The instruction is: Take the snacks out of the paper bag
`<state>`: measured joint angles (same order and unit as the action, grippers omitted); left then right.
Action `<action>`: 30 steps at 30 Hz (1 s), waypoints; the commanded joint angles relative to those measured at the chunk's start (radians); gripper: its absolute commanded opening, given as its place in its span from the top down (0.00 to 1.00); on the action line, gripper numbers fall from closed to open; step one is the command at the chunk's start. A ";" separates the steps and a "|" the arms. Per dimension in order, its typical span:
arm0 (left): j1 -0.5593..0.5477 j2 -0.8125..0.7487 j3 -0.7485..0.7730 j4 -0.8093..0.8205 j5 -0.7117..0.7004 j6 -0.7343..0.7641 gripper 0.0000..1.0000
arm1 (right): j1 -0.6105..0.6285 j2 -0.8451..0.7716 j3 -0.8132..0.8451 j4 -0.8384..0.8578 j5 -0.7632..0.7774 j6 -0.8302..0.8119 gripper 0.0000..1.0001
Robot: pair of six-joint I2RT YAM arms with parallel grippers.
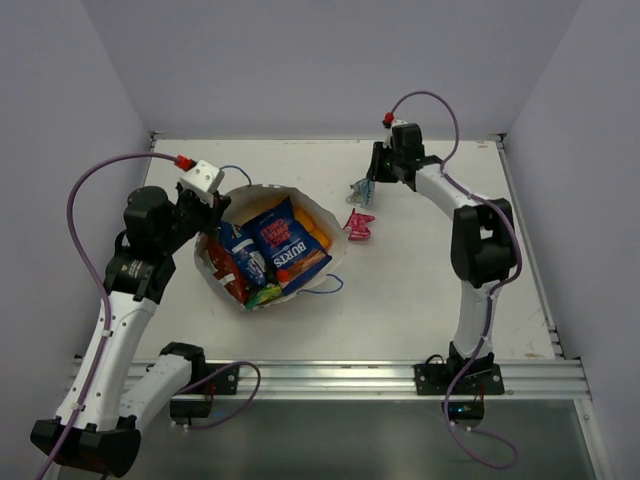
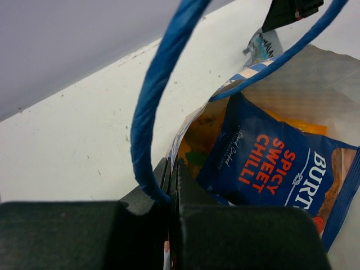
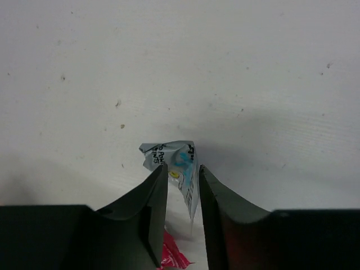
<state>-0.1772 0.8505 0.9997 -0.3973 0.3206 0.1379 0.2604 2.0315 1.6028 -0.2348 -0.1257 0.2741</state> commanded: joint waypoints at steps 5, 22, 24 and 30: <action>0.002 -0.030 0.005 0.052 0.014 -0.029 1.00 | -0.012 -0.127 -0.006 -0.018 0.020 -0.005 0.26; 0.002 -0.018 0.022 0.046 -0.008 -0.026 1.00 | 0.583 -0.719 -0.184 -0.043 0.028 -0.088 0.15; 0.002 -0.018 0.022 0.045 -0.008 -0.026 1.00 | 0.641 -0.680 -0.164 -0.046 0.052 -0.090 0.14; 0.002 -0.018 0.022 0.044 -0.005 -0.032 1.00 | 0.674 -0.502 -0.147 -0.028 0.066 -0.050 0.12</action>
<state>-0.1772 0.8452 0.9997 -0.4126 0.3092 0.1303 0.9329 1.4769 1.4494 -0.2504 -0.0963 0.2005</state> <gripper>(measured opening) 0.039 0.874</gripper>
